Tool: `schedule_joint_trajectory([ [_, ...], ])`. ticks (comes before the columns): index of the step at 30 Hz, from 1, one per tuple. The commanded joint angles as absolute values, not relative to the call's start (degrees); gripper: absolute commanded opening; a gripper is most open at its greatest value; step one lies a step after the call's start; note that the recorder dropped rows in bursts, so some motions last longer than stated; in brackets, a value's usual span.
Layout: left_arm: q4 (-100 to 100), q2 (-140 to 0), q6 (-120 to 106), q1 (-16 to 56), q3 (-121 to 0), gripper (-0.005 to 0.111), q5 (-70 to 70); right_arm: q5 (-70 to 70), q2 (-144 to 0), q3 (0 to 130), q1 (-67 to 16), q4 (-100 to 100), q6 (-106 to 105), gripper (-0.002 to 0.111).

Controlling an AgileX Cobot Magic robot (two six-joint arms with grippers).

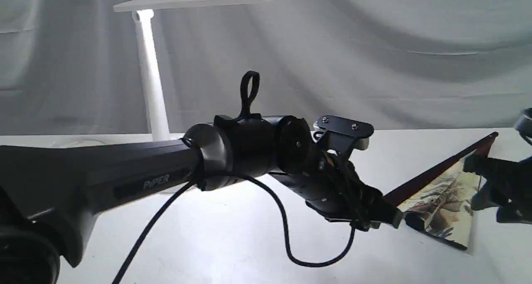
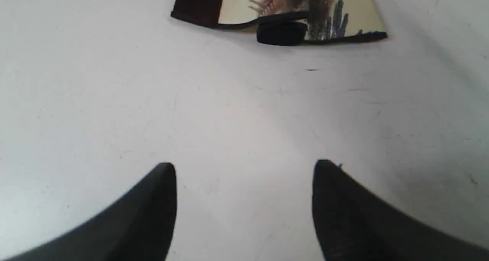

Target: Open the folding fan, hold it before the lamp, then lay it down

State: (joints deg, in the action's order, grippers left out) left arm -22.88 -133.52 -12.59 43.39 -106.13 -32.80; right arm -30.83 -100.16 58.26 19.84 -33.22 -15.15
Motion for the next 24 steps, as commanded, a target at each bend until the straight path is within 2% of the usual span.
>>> schedule_joint_trajectory([
  [1, -21.1, -132.6, -12.0, 43.2, -106.3, 0.053, -35.3, -30.9, -103.8, 63.4, 17.4, -33.9, -16.6, 0.038],
  [8, -19.5, -132.3, -12.0, 42.4, -106.3, 0.053, -39.1, -31.1, -112.7, 73.7, 14.3, -33.6, -14.9, 0.054],
  [24, -18.6, -129.9, -12.0, 41.5, -106.3, 0.053, -45.5, -20.2, -121.6, 77.4, 13.1, -33.4, -11.4, 0.052],
])
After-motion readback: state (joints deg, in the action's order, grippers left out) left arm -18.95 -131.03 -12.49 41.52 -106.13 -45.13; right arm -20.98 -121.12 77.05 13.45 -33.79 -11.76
